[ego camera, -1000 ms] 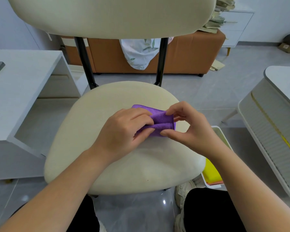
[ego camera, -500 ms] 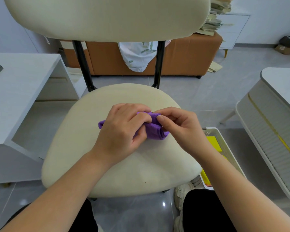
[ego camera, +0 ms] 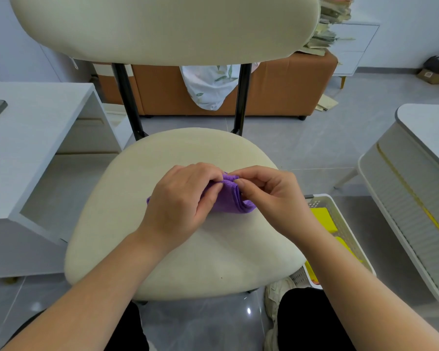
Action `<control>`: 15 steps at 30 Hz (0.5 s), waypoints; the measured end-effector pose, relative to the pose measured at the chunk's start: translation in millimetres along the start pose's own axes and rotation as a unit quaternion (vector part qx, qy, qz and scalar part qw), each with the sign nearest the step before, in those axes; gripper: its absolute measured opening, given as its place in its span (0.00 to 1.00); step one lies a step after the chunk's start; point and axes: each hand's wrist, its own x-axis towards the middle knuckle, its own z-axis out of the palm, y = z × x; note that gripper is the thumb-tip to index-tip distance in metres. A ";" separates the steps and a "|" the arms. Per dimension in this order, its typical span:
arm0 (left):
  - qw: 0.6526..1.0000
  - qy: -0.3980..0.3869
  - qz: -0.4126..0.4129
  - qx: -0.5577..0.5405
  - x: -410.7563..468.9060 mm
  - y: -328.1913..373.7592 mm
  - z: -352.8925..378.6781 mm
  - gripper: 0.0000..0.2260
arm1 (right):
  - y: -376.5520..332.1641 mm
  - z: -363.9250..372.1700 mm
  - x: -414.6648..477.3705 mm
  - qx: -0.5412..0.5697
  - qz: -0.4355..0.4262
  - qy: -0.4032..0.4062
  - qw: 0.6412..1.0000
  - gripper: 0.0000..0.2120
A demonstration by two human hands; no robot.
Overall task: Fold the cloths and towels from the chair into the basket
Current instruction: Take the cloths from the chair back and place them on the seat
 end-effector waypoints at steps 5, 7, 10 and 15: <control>1.000 -0.003 -0.017 0.021 0.3 0.2 0.1 0.08 | -2.9 0.5 -2.2 -0.004 -0.002 -0.018 1.000 0.08; 0.999 0.001 -0.027 0.025 0.3 0.3 0.3 0.07 | -5.0 0.7 -3.0 -0.009 0.002 -0.029 1.000 0.08; 0.999 -0.007 -0.038 0.023 1.3 1.8 0.0 0.07 | -4.3 0.8 -2.8 -0.045 -0.012 -0.024 0.999 0.08; 0.993 -0.117 -0.034 -0.001 4.6 -12.8 -12.5 0.10 | -4.1 -8.8 2.1 -0.033 -0.016 0.031 0.999 0.08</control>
